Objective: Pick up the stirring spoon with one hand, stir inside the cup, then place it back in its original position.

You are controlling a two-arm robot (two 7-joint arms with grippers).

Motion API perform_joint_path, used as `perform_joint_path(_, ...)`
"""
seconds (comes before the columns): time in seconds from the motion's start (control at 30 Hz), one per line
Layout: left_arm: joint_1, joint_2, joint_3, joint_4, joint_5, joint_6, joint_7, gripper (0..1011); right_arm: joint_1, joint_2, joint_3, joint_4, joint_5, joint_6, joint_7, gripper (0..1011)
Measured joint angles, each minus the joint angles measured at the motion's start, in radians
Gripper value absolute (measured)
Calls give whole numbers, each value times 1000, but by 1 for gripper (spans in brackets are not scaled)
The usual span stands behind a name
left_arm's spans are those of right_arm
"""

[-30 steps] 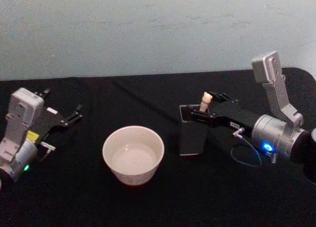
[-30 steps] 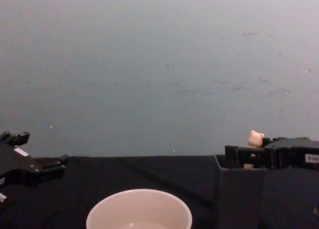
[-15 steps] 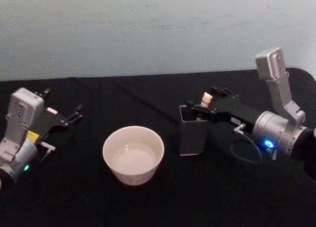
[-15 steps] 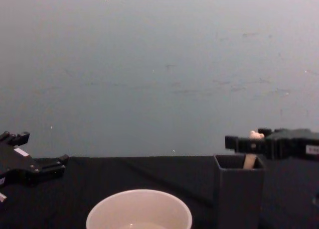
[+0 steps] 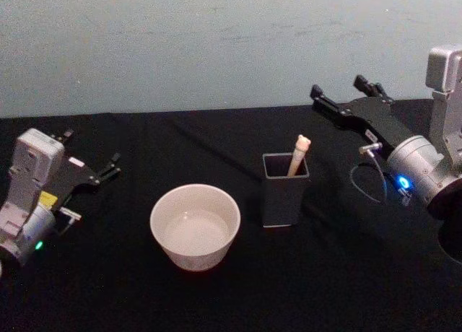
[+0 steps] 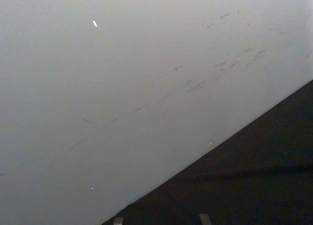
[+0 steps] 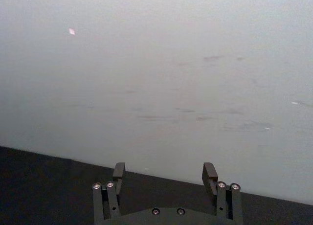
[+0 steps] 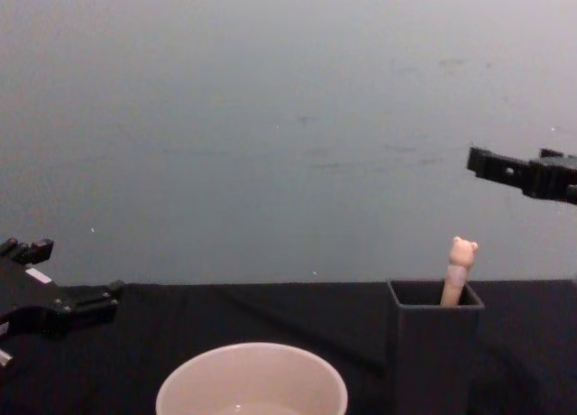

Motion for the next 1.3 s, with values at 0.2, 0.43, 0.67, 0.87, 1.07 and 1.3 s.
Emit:
perform_joint_path(0.2, 0, 0, 0, 0, 0, 0, 0, 1001, -5, -18, 5, 61, -70, -24, -52, 1002)
perform_joint_path(0.43, 0, 0, 0, 0, 0, 0, 0, 1001, -18, -23, 5, 109, -119, -24, -73, 1002)
perform_joint_path(0.67, 0, 0, 0, 0, 0, 0, 0, 1001, -35, -28, -2, 154, -167, -12, -80, 1002)
perform_joint_path(0.87, 0, 0, 0, 0, 0, 0, 0, 1001, -35, -34, 2, 166, -179, -4, -79, 1002)
perform_joint_path(1.07, 0, 0, 0, 0, 0, 0, 0, 1001, -34, -33, 1, 166, -178, -4, -79, 1002)
perform_joint_path(1.3, 0, 0, 0, 0, 0, 0, 0, 1001, -34, -32, 0, 164, -178, -5, -78, 1002)
